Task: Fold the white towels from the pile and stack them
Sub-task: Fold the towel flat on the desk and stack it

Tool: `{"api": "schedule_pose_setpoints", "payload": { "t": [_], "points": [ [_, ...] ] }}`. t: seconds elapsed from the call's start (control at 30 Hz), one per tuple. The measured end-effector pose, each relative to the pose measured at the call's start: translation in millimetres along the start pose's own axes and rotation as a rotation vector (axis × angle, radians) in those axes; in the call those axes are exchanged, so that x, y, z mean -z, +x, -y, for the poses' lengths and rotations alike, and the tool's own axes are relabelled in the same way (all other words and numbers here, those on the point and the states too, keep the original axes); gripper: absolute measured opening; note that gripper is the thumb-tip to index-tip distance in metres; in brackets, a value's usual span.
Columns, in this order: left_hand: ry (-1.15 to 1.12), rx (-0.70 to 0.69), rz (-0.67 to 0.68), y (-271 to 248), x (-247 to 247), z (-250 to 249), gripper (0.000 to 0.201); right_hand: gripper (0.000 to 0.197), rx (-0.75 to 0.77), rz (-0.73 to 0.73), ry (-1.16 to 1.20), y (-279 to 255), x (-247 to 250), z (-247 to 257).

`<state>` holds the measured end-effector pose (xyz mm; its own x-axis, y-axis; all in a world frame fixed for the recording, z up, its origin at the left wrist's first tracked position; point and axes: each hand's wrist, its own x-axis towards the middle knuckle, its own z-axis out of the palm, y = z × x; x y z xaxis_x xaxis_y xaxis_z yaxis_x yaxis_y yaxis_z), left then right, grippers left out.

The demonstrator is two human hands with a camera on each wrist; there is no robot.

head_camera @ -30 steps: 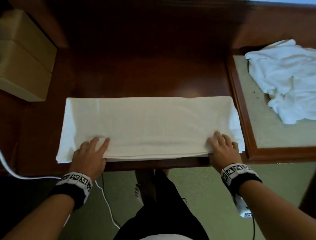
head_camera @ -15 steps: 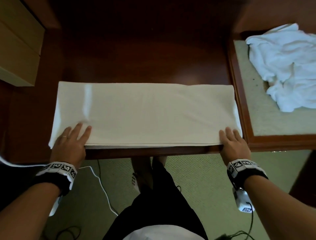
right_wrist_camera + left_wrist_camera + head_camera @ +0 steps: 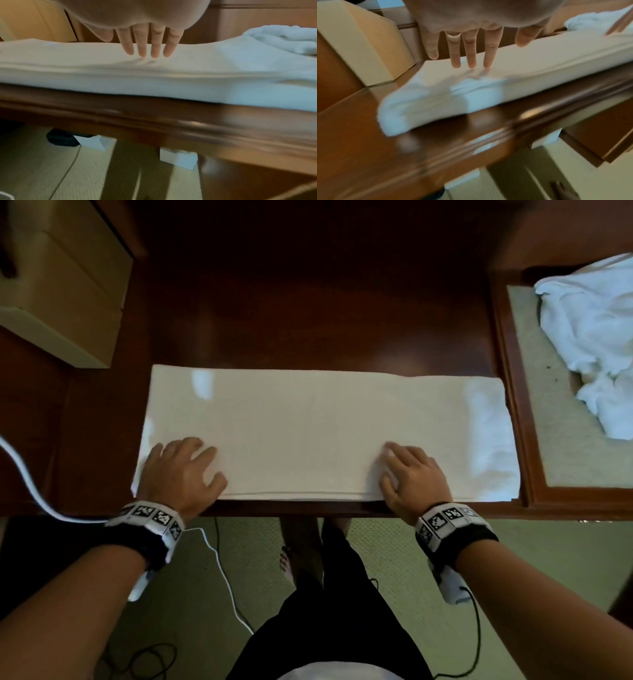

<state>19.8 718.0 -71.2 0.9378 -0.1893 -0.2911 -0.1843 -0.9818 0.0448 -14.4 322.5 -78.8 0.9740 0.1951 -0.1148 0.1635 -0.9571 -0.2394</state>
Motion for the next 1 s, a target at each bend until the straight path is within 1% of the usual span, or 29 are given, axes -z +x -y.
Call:
{"api": "schedule_pose_setpoints", "payload": {
  "t": [0.07, 0.13, 0.17, 0.2, 0.27, 0.33, 0.4, 0.47, 0.5, 0.53, 0.6, 0.67, 0.73, 0.8, 0.83, 0.9, 1.0],
  "points": [
    [-0.042, -0.052, -0.019, 20, -1, -26, 0.075, 0.058, -0.058, 0.116, -0.055, 19, -5, 20],
    [-0.011, -0.107, 0.044, 34, -12, -49, 0.078, 0.068, -0.097, 0.291, -0.096, 28, -18, 34],
    [0.020, -0.106, 0.095, 36, -21, -51, 0.078, 0.070, -0.109, 0.350, -0.105, 28, -23, 37],
    [0.039, -0.074, 0.129, 35, -30, -45, 0.078, 0.071, -0.118, 0.376, -0.106, 26, -26, 39],
    [0.038, 0.039, 0.149, 25, -44, -21, 0.080, 0.075, -0.122, 0.392, -0.096, 20, -29, 38],
    [0.000, 0.122, 0.166, 14, -49, 0, 0.085, 0.081, -0.099, 0.406, -0.100, 14, -30, 35],
    [-0.064, 0.190, 0.170, 11, -46, 1, 0.090, 0.083, -0.084, 0.379, -0.092, 12, -28, 38],
    [-0.131, 0.218, 0.130, 17, -40, -23, 0.092, 0.078, -0.096, 0.315, -0.050, 18, -24, 42],
    [-0.138, 0.180, 0.106, 20, -37, -40, 0.091, 0.075, -0.097, 0.288, -0.040, 22, -24, 44],
    [-0.122, 0.113, 0.095, 25, -37, -58, 0.088, 0.072, -0.092, 0.271, -0.041, 27, -24, 44],
    [-0.079, 0.000, 0.105, 33, -42, -87, 0.082, 0.068, -0.085, 0.254, -0.061, 35, -24, 36],
    [-0.073, 0.011, 0.111, 39, -49, -99, 0.078, 0.066, -0.127, 0.263, -0.078, 36, -24, 9],
    [-0.073, 0.048, 0.102, 41, -54, -98, 0.077, 0.066, -0.251, 0.276, -0.063, 27, -19, -38],
    [-0.065, 0.052, 0.094, 41, -55, -96, 0.078, 0.067, -0.394, 0.287, -0.060, 7, -7, -87],
    [-0.063, 0.059, 0.100, 41, -53, -98, 0.079, 0.067, -0.428, 0.292, -0.065, 0, 0, -105],
    [-0.065, 0.099, 0.120, 44, -48, -106, 0.081, 0.064, -0.413, 0.276, -0.051, -4, 10, -127],
    [-0.105, 0.174, 0.156, 51, -32, -124, 0.085, 0.053, -0.307, 0.082, -0.013, 16, 29, -137]
  ]
}}
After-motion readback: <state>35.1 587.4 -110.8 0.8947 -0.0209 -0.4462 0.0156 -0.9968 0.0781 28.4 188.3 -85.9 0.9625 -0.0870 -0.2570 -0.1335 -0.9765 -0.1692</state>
